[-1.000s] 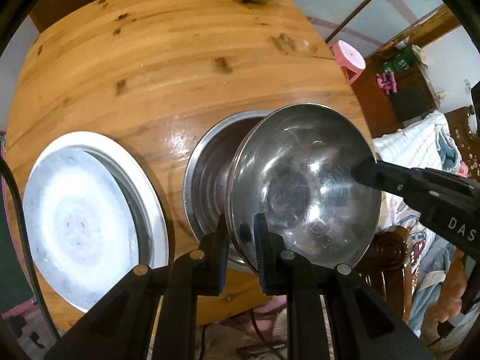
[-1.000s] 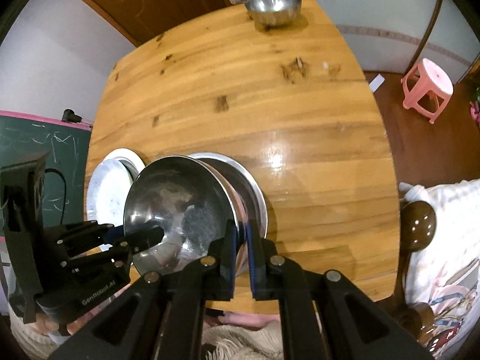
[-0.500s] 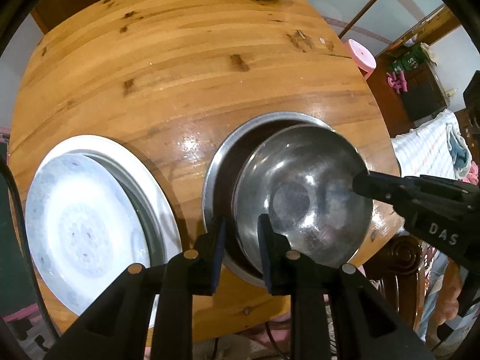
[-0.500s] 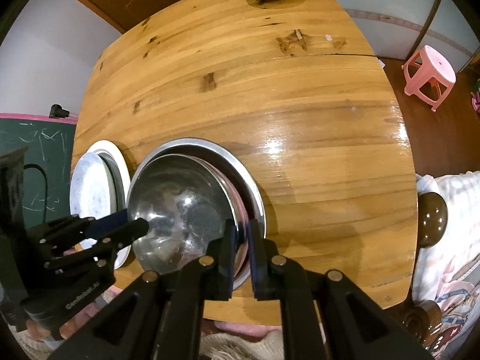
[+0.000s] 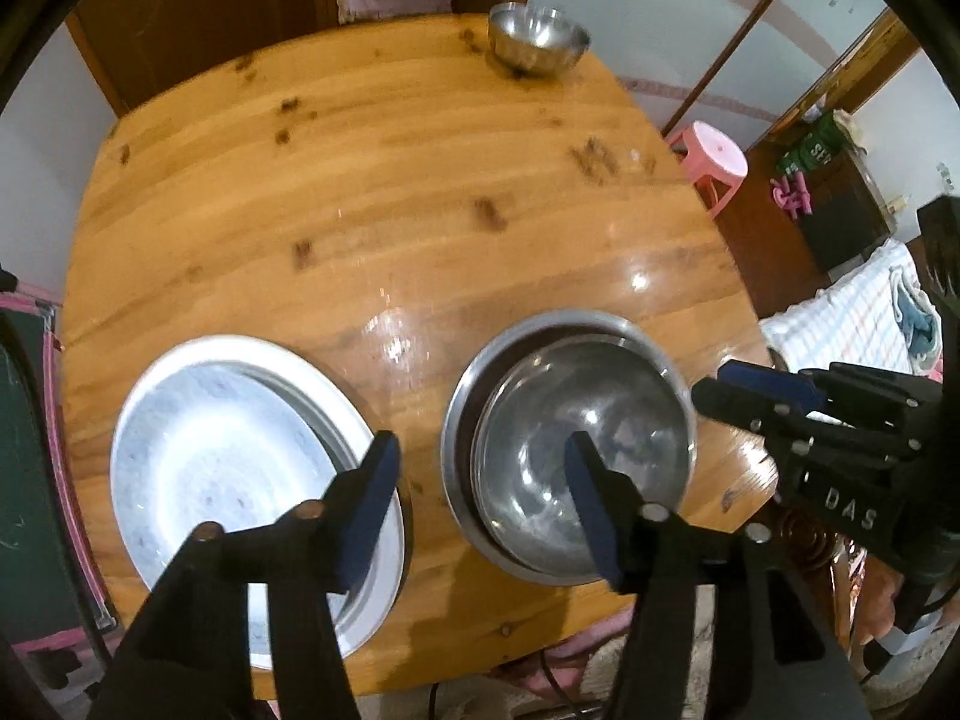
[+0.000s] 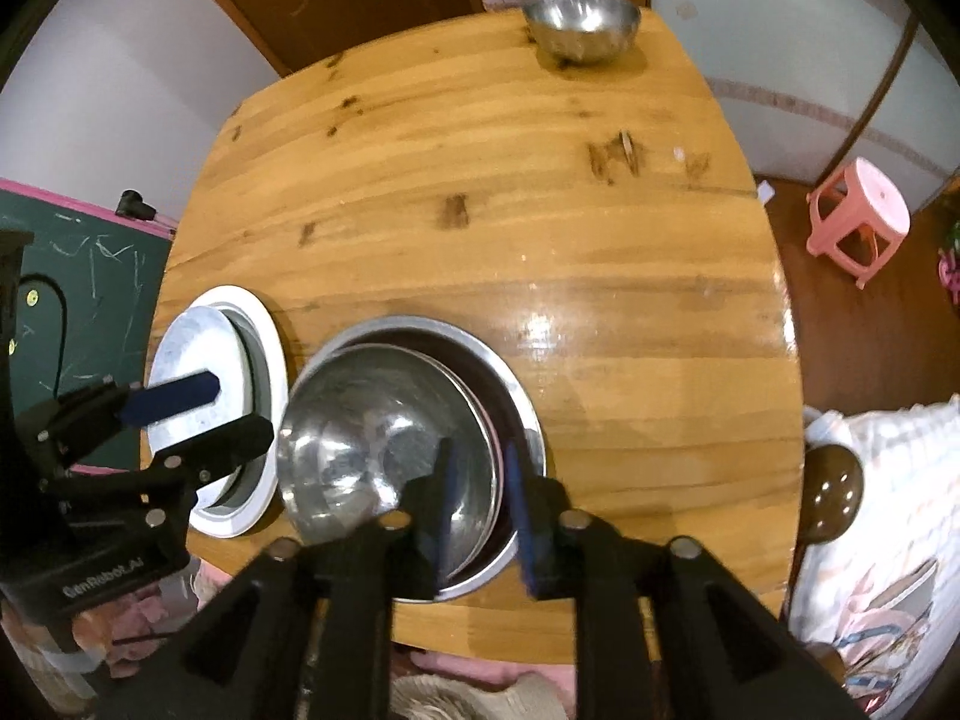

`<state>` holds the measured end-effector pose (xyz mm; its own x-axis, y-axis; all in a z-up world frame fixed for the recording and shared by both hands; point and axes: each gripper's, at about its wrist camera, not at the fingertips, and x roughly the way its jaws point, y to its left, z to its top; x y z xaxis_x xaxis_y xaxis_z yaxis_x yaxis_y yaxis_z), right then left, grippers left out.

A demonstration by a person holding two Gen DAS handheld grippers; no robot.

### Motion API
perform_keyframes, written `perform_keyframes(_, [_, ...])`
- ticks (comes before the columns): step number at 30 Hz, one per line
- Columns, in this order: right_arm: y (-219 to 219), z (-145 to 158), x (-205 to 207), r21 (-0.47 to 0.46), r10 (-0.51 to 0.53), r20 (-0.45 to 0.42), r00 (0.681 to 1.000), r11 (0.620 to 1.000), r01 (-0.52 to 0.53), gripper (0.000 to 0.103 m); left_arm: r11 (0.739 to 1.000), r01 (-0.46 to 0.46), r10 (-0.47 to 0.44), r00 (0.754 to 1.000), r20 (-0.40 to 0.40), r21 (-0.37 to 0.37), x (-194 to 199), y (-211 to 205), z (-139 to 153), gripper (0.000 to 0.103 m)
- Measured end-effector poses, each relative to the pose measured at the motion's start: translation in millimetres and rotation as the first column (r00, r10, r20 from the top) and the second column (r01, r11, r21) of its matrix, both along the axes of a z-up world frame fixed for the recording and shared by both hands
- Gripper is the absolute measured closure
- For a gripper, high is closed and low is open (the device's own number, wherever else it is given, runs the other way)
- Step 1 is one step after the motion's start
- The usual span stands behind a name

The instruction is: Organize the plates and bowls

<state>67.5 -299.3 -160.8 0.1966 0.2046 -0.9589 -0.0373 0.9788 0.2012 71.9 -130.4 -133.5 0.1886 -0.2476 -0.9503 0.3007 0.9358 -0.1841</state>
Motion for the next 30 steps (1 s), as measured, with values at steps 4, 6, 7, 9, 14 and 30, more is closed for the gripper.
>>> perform_keyframes(4, [0.9,22.9,-3.4,-0.01,0.014,0.063,0.998,1.0,-0.013,0.073,1.0,0.005,-0.004,0.999,0.043,-0.019,0.8,-1.0,23.5,0.041])
perform_keyframes(6, [0.0,31.2,-4.6,-0.004,0.016,0.077,0.997,1.0,-0.016,0.073,1.0,0.001,0.001,0.998,0.068,-0.031,1.1,0.3,35.6,0.035])
perform_keyframes(7, [-0.7,37.1,-5.8,0.003,0.018,0.086,0.996,1.0,-0.018,0.073,0.999,0.0,0.003,0.997,0.081,-0.038,1.0,0.7,41.7,0.033])
perform_keyframes(9, [-0.3,46.7,-7.9,0.007,0.024,0.104,0.994,1.0,-0.025,0.073,0.999,0.002,0.003,0.995,0.102,-0.048,0.9,1.1,52.7,0.031])
perform_keyframes(14, [0.4,73.7,-12.3,0.009,0.041,0.163,0.986,0.999,-0.043,0.073,0.997,-0.002,0.013,0.989,0.149,-0.071,1.2,1.8,78.2,0.022])
perform_keyframes(30, [-35.0,150.6,7.4,-0.066,0.009,0.361,0.932,0.998,0.016,0.061,0.997,-0.039,0.056,0.968,0.246,-0.072,33.1,-5.1,137.8,0.015])
